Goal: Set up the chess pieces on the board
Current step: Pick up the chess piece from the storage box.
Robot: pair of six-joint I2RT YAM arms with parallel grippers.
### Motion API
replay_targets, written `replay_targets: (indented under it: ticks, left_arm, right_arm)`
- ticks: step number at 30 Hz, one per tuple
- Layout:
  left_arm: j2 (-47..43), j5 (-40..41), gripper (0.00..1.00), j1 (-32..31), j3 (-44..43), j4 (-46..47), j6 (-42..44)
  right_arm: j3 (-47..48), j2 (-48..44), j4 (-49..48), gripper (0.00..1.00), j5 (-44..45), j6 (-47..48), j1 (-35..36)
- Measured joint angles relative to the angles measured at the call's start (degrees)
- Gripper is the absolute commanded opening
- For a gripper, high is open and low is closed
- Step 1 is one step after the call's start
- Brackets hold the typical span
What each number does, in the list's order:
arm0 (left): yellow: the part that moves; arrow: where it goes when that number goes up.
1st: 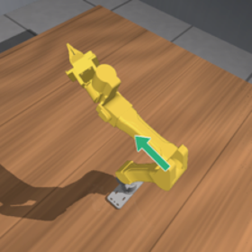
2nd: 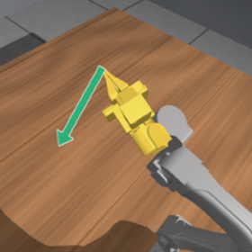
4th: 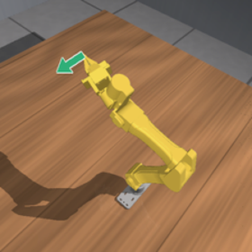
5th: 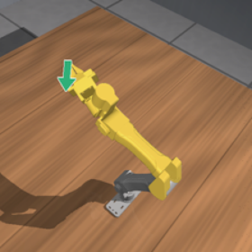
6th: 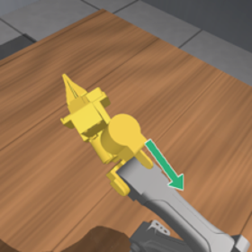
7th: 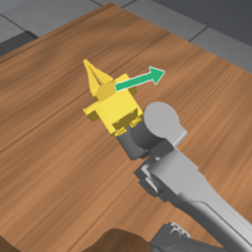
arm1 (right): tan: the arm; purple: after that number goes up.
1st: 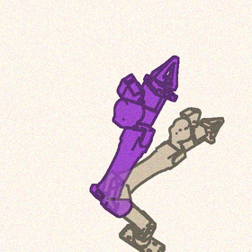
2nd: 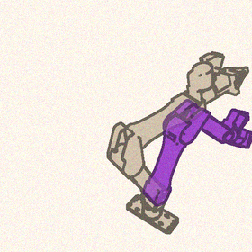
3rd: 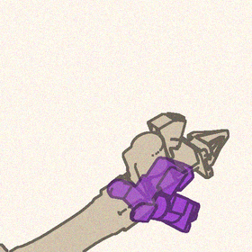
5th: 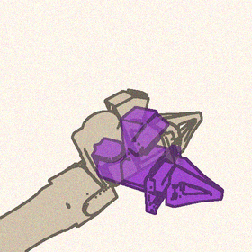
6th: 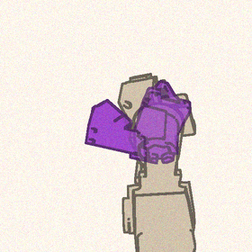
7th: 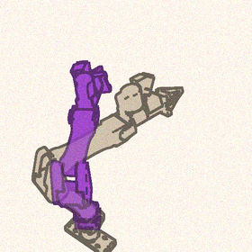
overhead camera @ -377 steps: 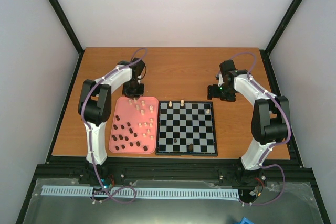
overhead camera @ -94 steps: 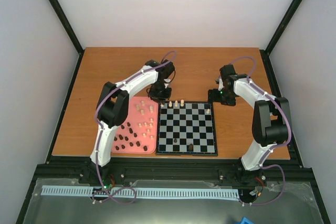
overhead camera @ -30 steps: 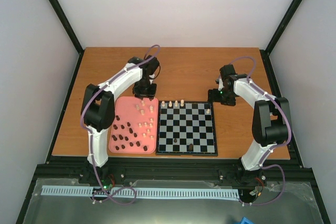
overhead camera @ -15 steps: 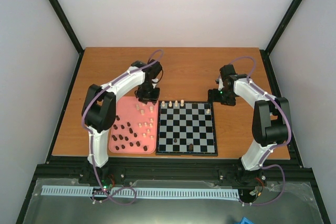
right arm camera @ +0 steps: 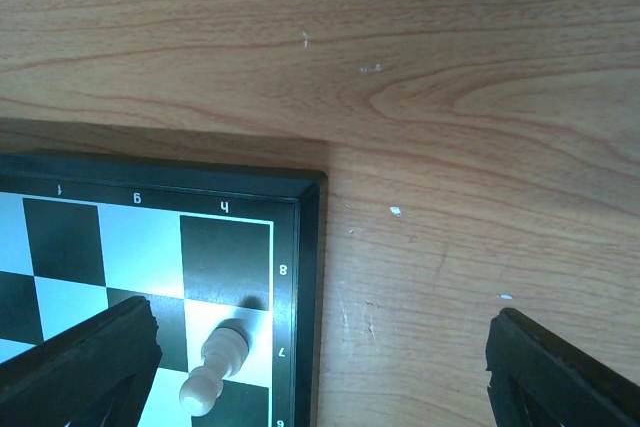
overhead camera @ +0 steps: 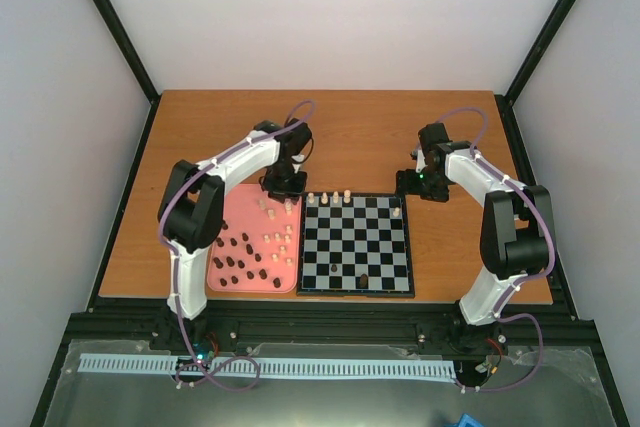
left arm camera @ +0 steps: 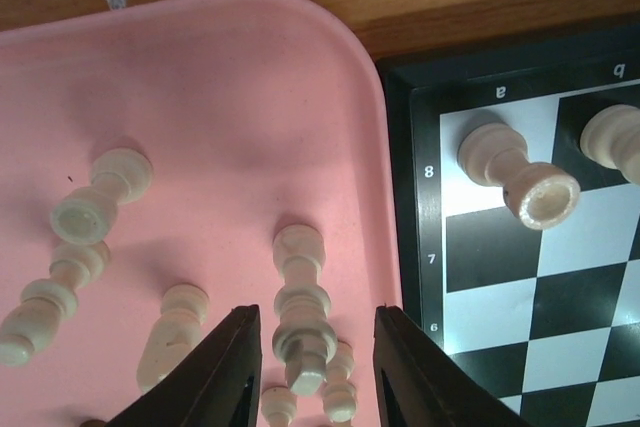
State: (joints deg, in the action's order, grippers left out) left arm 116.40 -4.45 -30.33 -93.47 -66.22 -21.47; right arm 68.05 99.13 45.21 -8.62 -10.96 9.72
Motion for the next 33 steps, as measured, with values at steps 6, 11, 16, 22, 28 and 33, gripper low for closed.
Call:
replay_targets:
  ticks: [6, 11, 16, 22, 28, 33]
  left_arm:
    - [1.18, 0.15, 0.34, 0.00, 0.00, 0.79, 0.00]
    - [2.47, 0.15, 0.33, 0.00, 0.46, 1.42, 0.00]
    - [3.26, 0.33, 0.25, 0.00, 0.72, 1.84, -0.15]
    - [3.32, 1.36, 0.09, 0.00, 0.72, 1.77, -0.28]
    - [3.32, 2.75, 0.05, 0.00, 0.20, 0.74, -0.15]
    - [3.32, 4.04, 0.05, 0.00, -3.13, -2.25, 0.11]
  right_arm:
    - [0.00, 0.00, 0.00, 0.89, 0.00, 0.00, 0.00]
    - [0.00, 0.00, 0.02, 0.89, 0.00, 0.00, 0.00]
    - [0.00, 0.00, 0.02, 0.89, 0.00, 0.00, 0.00]
    - [0.00, 0.00, 0.02, 0.89, 0.00, 0.00, 0.00]
    - [0.00, 0.00, 0.02, 0.89, 0.02, 0.00, 0.00]
    - [0.00, 0.00, 0.00, 0.89, 0.04, 0.00, 0.00]
